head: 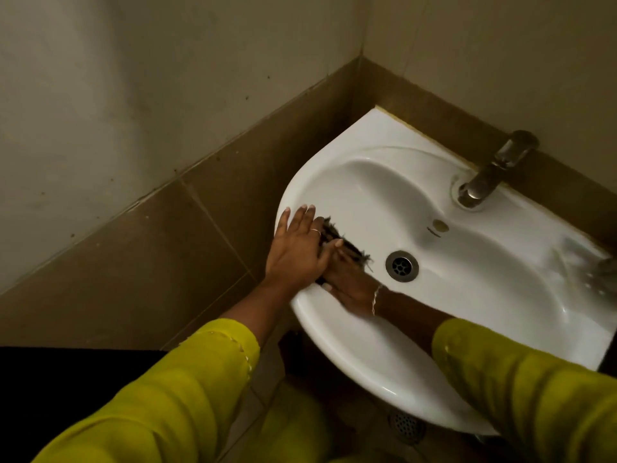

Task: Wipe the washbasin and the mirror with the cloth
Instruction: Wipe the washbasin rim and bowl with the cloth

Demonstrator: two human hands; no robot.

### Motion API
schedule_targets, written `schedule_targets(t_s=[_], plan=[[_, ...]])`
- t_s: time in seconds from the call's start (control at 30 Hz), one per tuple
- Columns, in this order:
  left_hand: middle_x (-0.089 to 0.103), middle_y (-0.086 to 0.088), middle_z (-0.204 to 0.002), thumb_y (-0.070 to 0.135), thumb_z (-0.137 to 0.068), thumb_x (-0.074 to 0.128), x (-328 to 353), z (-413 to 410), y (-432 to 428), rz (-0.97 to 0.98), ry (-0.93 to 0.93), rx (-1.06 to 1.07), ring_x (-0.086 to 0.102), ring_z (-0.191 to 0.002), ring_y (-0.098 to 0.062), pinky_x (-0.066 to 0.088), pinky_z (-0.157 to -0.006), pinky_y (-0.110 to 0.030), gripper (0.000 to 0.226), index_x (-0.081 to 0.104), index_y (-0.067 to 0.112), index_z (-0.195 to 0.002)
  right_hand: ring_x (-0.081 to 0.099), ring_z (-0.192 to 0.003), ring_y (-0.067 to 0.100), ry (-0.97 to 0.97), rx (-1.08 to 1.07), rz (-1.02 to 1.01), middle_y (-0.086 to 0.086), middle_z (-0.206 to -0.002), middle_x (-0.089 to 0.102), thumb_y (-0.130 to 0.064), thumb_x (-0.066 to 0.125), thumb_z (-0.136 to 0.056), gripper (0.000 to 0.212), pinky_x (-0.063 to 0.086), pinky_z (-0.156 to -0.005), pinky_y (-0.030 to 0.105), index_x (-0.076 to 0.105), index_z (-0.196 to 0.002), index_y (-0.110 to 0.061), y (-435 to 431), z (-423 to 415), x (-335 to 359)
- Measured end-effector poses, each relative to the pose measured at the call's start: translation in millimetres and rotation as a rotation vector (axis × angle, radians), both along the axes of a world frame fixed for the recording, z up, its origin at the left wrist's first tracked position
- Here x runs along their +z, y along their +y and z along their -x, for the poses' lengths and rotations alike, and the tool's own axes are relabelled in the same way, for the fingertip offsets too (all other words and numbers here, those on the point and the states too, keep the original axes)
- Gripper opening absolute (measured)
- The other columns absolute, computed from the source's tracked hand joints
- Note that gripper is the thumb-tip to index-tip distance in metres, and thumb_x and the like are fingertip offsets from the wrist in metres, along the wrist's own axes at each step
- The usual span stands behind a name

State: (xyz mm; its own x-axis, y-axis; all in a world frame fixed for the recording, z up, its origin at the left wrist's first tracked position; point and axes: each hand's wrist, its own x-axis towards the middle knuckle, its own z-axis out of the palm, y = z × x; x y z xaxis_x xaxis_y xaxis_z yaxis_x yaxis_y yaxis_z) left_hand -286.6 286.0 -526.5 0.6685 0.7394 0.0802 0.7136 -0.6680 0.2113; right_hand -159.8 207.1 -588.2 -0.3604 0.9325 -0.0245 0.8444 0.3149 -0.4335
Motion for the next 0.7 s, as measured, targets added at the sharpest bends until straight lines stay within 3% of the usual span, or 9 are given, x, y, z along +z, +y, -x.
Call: schedule_targets(t_s=[0.1, 0.2, 0.27, 0.3, 0.37, 0.4, 0.47, 0.6, 0.7], plan=[[0.036, -0.014, -0.146, 0.057, -0.082, 0.011, -2.9, 0.6, 1.1, 0.006, -0.008, 0.001, 0.025, -0.140, -0.023, -0.004, -0.113, -0.036, 0.078, 0.039, 0.007, -0.135, 0.045, -0.127, 0.037, -0.292, -0.053, -0.045, 0.016, -0.136, 0.050, -0.035, 0.028, -0.093, 0.044, 0.025, -0.104, 0.050, 0.032, -0.134, -0.017, 37.8, -22.5, -6.4], [0.040, -0.016, -0.144, 0.058, -0.085, 0.019, -2.5, 0.7, -0.3, 0.006, -0.037, 0.014, 0.030, -0.138, -0.024, -0.004, -0.112, -0.034, 0.075, 0.044, 0.006, -0.132, 0.049, -0.123, 0.035, -0.504, -0.165, -0.107, 0.012, -0.136, 0.051, -0.033, 0.018, -0.098, 0.042, 0.037, -0.098, 0.059, 0.031, -0.135, -0.021, 65.3, -47.5, -1.9], [0.041, -0.016, -0.143, 0.058, -0.086, 0.020, -1.2, 0.6, -0.8, -0.004, -0.048, 0.015, 0.031, -0.137, -0.025, -0.005, -0.111, -0.033, 0.074, 0.047, 0.005, -0.129, 0.035, -0.134, 0.037, -0.615, -0.213, -0.121, 0.011, -0.147, 0.036, -0.029, 0.029, -0.096, 0.049, 0.021, -0.105, 0.062, 0.019, -0.144, -0.025, 72.1, -67.5, 3.9], [0.040, -0.016, -0.144, 0.058, -0.085, 0.019, -1.0, 1.0, -1.2, -0.008, -0.043, 0.012, 0.030, -0.138, -0.025, -0.006, -0.111, -0.032, 0.074, 0.047, 0.005, -0.129, 0.019, -0.140, 0.036, -0.649, -0.240, -0.090, 0.010, -0.154, 0.020, -0.027, 0.032, -0.097, 0.055, 0.004, -0.111, 0.059, 0.008, -0.146, -0.027, 71.4, -76.6, 6.8], [0.037, -0.015, -0.146, 0.060, -0.085, 0.017, -2.4, 1.8, -0.9, -0.011, -0.034, 0.008, 0.027, -0.139, -0.023, -0.008, -0.111, -0.031, 0.076, 0.046, 0.006, -0.131, -0.005, -0.144, 0.031, -0.744, -0.324, -0.016, 0.007, -0.157, -0.006, -0.026, 0.029, -0.098, 0.061, -0.029, -0.102, 0.047, -0.008, -0.146, -0.028, 65.0, -89.2, 12.1], [0.036, -0.015, -0.146, 0.060, -0.085, 0.016, -3.2, 2.1, -0.8, -0.010, -0.035, 0.008, 0.026, -0.139, -0.023, -0.009, -0.111, -0.031, 0.077, 0.045, 0.006, -0.131, -0.009, -0.144, 0.028, -0.786, -0.354, 0.010, 0.007, -0.156, -0.011, -0.025, 0.027, -0.098, 0.061, -0.036, -0.095, 0.043, -0.011, -0.146, -0.026, 59.7, -91.2, 14.3], [0.037, -0.015, -0.146, 0.061, -0.084, 0.016, -3.9, 2.2, -0.7, -0.020, -0.036, 0.012, 0.026, -0.139, -0.023, -0.009, -0.111, -0.030, 0.078, 0.046, 0.006, -0.130, -0.012, -0.143, 0.026, -0.772, -0.409, 0.071, 0.006, -0.156, -0.014, -0.027, 0.024, -0.099, 0.060, -0.033, -0.100, 0.042, -0.013, -0.146, -0.023, 47.1, -87.2, 9.8], [0.035, -0.015, -0.147, 0.062, -0.082, 0.014, -3.6, 1.8, -1.4, -0.023, -0.034, 0.006, 0.024, -0.140, -0.023, -0.010, -0.111, -0.030, 0.081, 0.045, 0.006, -0.132, -0.011, -0.143, 0.028, -0.483, -0.613, 0.346, 0.009, -0.156, -0.015, -0.033, 0.023, -0.099, 0.060, -0.002, -0.114, 0.049, -0.012, -0.146, -0.019, 21.4, -64.8, -6.5], [0.032, -0.014, -0.149, 0.064, -0.084, 0.016, -3.0, 1.4, -1.7, -0.030, -0.019, 0.003, 0.021, -0.141, -0.022, -0.011, -0.111, -0.031, 0.081, 0.041, 0.006, -0.134, -0.012, -0.143, 0.031, -0.322, -0.652, 0.451, 0.010, -0.155, -0.016, -0.035, 0.023, -0.100, 0.060, -0.001, -0.114, 0.048, -0.011, -0.146, -0.015, 8.0, -49.9, -4.6]])
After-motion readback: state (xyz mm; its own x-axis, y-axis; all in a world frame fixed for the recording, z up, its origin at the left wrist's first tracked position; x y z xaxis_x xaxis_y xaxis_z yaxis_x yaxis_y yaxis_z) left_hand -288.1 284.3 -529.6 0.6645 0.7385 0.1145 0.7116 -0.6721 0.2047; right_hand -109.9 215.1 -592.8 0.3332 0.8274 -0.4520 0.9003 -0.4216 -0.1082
